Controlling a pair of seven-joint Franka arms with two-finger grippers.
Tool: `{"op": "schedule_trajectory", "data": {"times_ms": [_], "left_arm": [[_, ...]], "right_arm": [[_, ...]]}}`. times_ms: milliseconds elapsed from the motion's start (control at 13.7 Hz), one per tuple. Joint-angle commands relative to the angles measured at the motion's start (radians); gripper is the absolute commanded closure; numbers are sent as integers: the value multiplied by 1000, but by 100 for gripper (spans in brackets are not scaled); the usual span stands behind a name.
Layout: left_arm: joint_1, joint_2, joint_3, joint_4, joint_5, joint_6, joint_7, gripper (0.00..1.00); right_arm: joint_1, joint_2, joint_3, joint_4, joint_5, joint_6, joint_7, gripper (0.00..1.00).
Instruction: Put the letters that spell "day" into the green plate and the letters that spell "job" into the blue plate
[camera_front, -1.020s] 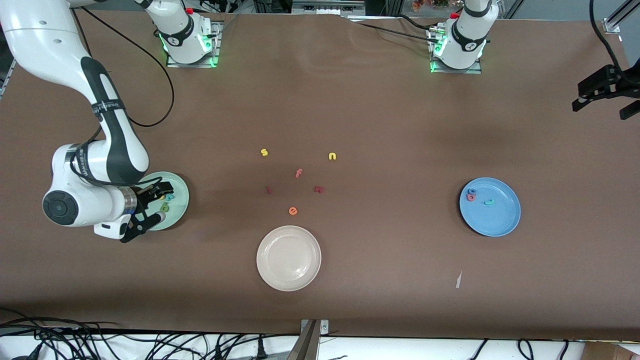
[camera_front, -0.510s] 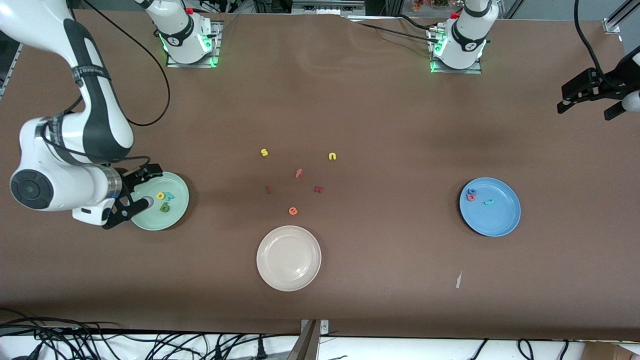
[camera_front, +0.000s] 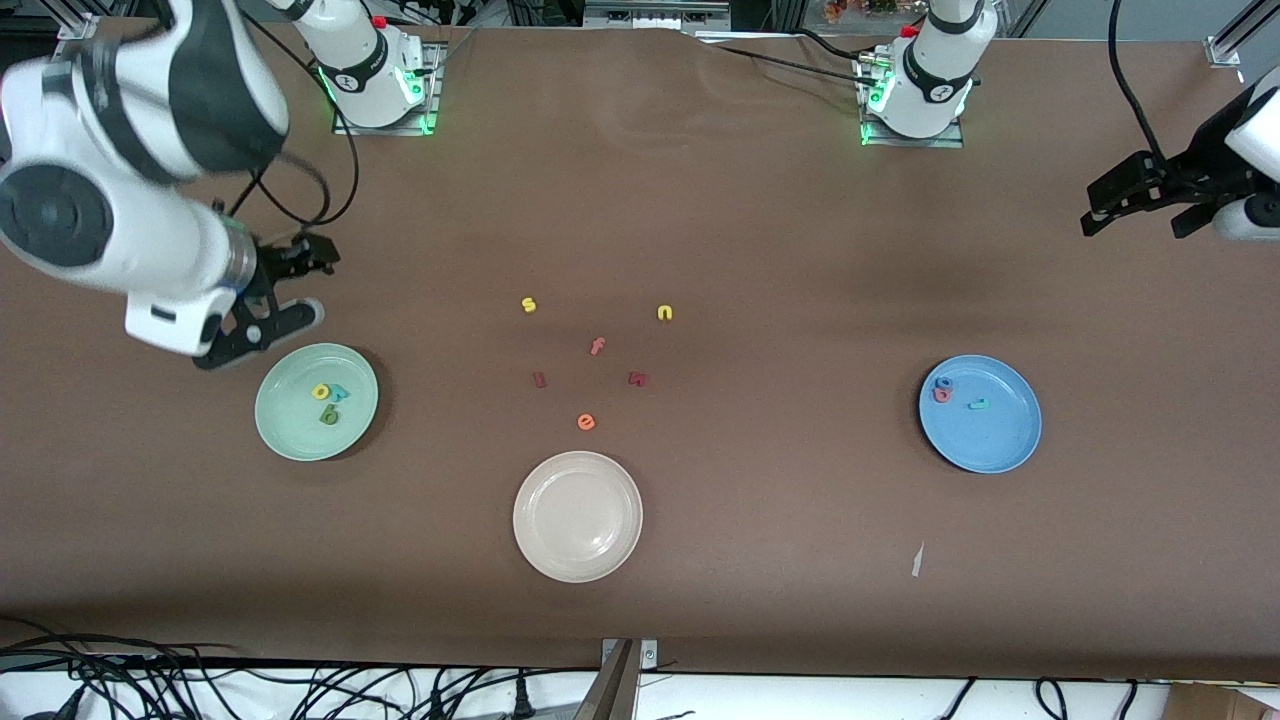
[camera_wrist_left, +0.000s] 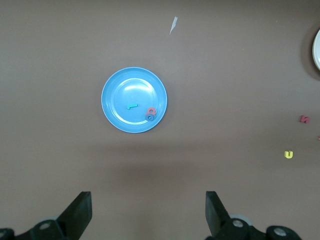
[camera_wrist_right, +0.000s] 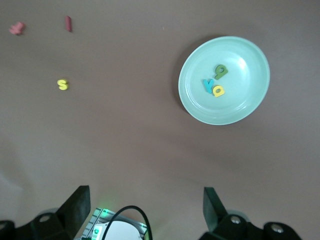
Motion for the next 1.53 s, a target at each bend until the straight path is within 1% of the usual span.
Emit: {"op": "schedule_trajectory", "data": {"times_ms": [0,73,146,218,291,364,437,583,728,874,1020,1165,1457], "left_arm": [[-5,24,8,34,-5,-36,-13,0],[-7,24,4,35,-6,-38,-14,0],[-7,28,3,40,-6,-38,-14,0],[-4,32,3,41,-6,-38,-14,0],[-5,32,2,42,-6,-38,-16,0],[-4,32,0,42,-6,-38,-16,0],[-5,32,0,42,-6,-38,-16,0],[-5,32,-1,42,-6,-38,-16,0],[-7,32,-7,42,-6,-38,-33,0],[-7,32,-16,42,-6,-38,-82,0],[-5,32,-16,40,-6,-38,-88,0],[-2,32,-15,42,-6,-38,-86,0],[4,32,-13,42,-6,-38,-80,0]], "right_arm": [[33,-186,-40,-68,-24,42,5,0],[30,-228,-84,-67,10,61,2,0],[30,-239,-144,-61,99,50,3,0],[28,-241,-196,-62,136,43,2,0],[24,-241,-210,-80,130,28,-3,0],[22,-245,-212,-91,111,14,0,0],[28,-245,-206,-97,53,14,3,0],[22,-245,-204,-111,14,23,16,0],[17,-245,-209,-117,31,46,58,0],[16,-245,-209,-120,40,66,147,0],[16,-245,-210,-125,49,67,154,0],[14,-245,-224,-125,90,70,155,0],[14,-244,-227,-130,97,69,166,0]]}}
